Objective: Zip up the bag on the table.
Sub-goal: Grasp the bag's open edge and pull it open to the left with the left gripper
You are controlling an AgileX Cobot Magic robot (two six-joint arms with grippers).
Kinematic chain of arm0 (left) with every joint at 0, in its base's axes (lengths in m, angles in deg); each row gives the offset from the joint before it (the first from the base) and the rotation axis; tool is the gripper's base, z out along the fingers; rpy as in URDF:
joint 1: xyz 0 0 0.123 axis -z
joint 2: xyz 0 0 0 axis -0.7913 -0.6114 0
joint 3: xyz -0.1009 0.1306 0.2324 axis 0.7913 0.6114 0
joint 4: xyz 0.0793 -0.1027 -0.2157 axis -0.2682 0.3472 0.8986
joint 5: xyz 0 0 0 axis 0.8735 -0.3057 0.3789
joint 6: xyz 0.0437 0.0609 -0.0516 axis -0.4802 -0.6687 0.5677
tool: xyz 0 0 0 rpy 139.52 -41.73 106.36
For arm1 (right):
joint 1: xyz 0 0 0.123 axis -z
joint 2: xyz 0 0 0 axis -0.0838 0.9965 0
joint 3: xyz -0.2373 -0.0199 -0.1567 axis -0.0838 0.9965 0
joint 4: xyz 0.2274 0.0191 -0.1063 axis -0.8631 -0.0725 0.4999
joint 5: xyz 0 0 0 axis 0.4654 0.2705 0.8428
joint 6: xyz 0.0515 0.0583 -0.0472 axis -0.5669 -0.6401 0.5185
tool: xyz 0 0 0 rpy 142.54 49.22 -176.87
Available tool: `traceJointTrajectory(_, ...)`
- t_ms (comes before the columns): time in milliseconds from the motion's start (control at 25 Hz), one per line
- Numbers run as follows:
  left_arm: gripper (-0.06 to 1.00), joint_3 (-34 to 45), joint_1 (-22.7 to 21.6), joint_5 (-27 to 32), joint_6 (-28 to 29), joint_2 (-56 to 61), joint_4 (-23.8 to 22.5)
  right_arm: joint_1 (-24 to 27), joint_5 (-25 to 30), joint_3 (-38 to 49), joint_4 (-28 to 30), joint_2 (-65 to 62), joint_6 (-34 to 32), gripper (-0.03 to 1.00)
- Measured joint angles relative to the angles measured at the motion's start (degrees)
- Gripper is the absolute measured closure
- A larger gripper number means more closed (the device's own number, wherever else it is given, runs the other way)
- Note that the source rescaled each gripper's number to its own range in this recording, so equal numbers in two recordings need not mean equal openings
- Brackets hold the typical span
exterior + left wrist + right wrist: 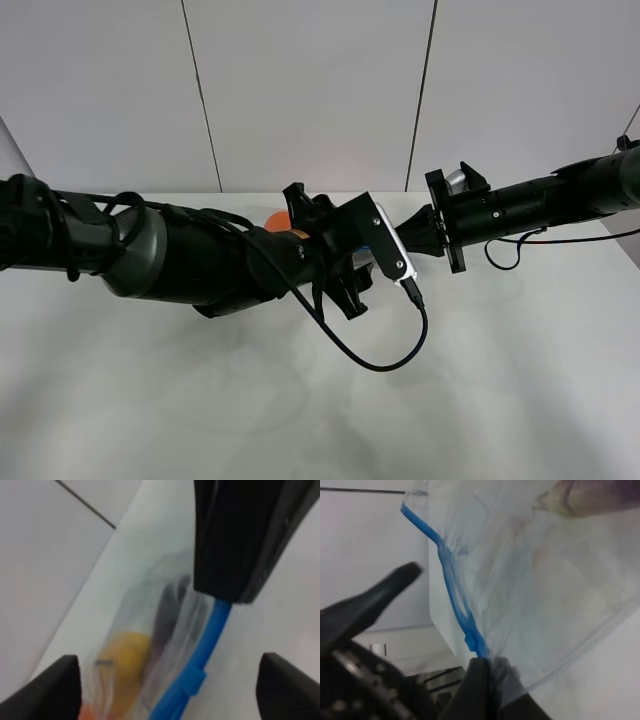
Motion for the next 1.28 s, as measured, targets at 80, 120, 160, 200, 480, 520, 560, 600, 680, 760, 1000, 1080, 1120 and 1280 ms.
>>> traceJointTrajectory(80,0.13,0.0,0.0,-1.2,0.0,-0.2,0.0,0.0,0.0,0.0,0.0,0.0,0.0,0.97)
traceJointTrajectory(120,0.15,0.0,0.0,-1.6,0.0,-0.2,0.0,0.0,0.0,0.0,0.0,0.0,0.0,0.97)
traceJointTrajectory(160,0.17,0.0,0.0,-2.0,0.0,-0.2,0.0,0.0,0.0,0.0,0.0,0.0,0.0,0.97)
traceJointTrajectory(200,0.18,0.0,0.0,-2.0,0.0,-0.3,0.0,0.0,0.0,0.0,0.0,0.0,0.0,0.97)
traceJointTrajectory(480,0.24,0.0,0.0,-2.5,0.1,-2.0,0.0,0.0,0.0,0.0,0.0,0.0,0.0,0.97)
traceJointTrajectory(520,0.28,0.0,0.0,-2.5,0.1,-2.0,0.0,0.0,0.0,0.0,0.0,0.0,0.0,0.97)
traceJointTrajectory(560,0.33,0.0,0.0,-2.4,0.2,-2.0,0.0,0.0,0.0,0.0,0.0,0.0,0.0,0.97)
traceJointTrajectory(600,0.38,0.0,0.0,-2.4,0.2,-2.0,0.0,0.0,0.0,0.0,0.0,0.0,0.0,0.97)
traceJointTrajectory(680,0.47,0.0,0.0,-2.4,0.2,-2.0,0.0,0.0,0.0,0.0,0.0,0.0,0.0,0.97)
traceJointTrajectory(760,0.51,0.0,0.0,-2.4,0.2,-2.0,0.0,0.0,0.0,0.0,0.0,0.0,0.0,0.97)
traceJointTrajectory(1000,0.53,0.0,0.1,-1.9,0.2,-2.0,0.0,0.0,0.0,0.0,0.0,0.0,0.0,0.97)
traceJointTrajectory(1080,0.53,0.0,0.5,-1.5,0.2,-2.0,0.1,0.0,0.0,0.0,0.0,0.0,0.0,0.97)
traceJointTrajectory(1120,0.53,0.0,0.8,-1.4,0.2,-2.0,0.1,0.0,0.0,0.0,0.0,0.0,0.0,0.97)
traceJointTrajectory(1280,0.53,0.0,1.5,-0.8,0.2,-1.7,0.1,0.0,0.0,0.0,0.0,0.0,0.0,0.97)
